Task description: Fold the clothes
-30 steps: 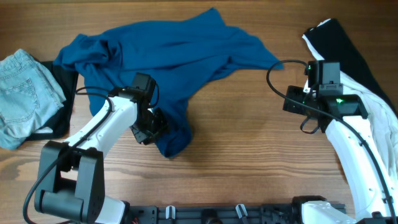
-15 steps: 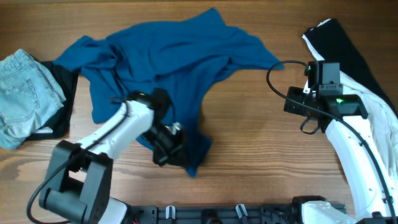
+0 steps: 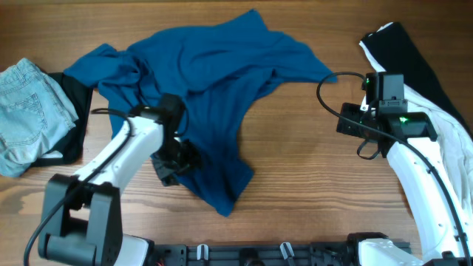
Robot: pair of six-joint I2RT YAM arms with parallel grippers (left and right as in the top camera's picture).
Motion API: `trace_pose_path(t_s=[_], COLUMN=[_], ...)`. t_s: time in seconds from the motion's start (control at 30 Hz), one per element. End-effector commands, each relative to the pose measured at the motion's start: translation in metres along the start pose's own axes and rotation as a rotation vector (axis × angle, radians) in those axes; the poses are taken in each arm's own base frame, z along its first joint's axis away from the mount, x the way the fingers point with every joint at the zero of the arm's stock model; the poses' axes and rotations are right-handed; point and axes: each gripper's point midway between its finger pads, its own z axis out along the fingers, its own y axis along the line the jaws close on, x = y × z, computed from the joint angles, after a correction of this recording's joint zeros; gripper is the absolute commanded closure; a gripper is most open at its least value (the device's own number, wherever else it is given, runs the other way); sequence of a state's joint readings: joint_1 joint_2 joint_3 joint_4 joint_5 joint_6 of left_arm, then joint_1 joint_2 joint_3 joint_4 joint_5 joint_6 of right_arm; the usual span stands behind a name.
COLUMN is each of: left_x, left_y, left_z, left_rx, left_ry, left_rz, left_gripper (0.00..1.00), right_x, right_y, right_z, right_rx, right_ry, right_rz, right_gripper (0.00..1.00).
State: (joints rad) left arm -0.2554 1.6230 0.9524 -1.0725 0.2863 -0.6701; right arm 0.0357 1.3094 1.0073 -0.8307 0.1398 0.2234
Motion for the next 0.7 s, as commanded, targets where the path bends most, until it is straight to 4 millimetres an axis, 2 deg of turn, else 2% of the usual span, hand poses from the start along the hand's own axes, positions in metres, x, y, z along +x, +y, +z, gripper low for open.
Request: trace_pose_path(t_s=[0.0,0.17,0.33,0.47,0.5,0.53,0.57,0.6,0.67], left_x=[-0.016,-0.007,-0.021,-0.028,-0.028,-0.028,-0.026,-0.025,-0.021], left_y=[0.024,0.040,0.033,0.028,0.028,0.029,0.030,0.031,0.034], left_z=[-0.003,0.015,0.028,0.037,0.038,0.039,0.039,0.040,0.038], left_rx=[-0.073,-0.104,-0.047,-0.006,-0.004,-0.006,-0.010,-0.011,-0.028], left_ry=[-0.092,-0.062,-0.118,-0.154,-0.154,-0.152,-0.146,-0.141,-0.123], left_rz=[-0.116,-0.174,-0.160,-0.163,-0.166,-0.166,-0.168,-0.168,-0.166], left_gripper=[0.34,0.37,0.41,0.52,0.57,0.66,0.91,0.96,0.96], right_x=[-0.004,-0.004,-0.004,-0.004,-0.004,-0.004,-0.004,-0.003,-0.002], right_y=[-0.003,-0.003,-0.004,-0.004,-0.004,-0.004,-0.004,-0.004,-0.003], right_z=[0.001,0.001,0.001,0.001,0.001,0.001,0.001,0.001,0.001], right_rx=[0.020,0.019,0.022,0.022,0.022,0.022,0.022,0.023,0.018], right_ry=[-0.003,-0.004,-0.005,-0.003,-0.003,-0.003,-0.002,0.000,0.006], right_rz=[0.007,0.007,0.007,0.007,0.008,0.007,0.007,0.007,0.006], right_gripper=[0.28,0.28,0.28,0.28,0.28,0.28,0.28,0.28,0.28])
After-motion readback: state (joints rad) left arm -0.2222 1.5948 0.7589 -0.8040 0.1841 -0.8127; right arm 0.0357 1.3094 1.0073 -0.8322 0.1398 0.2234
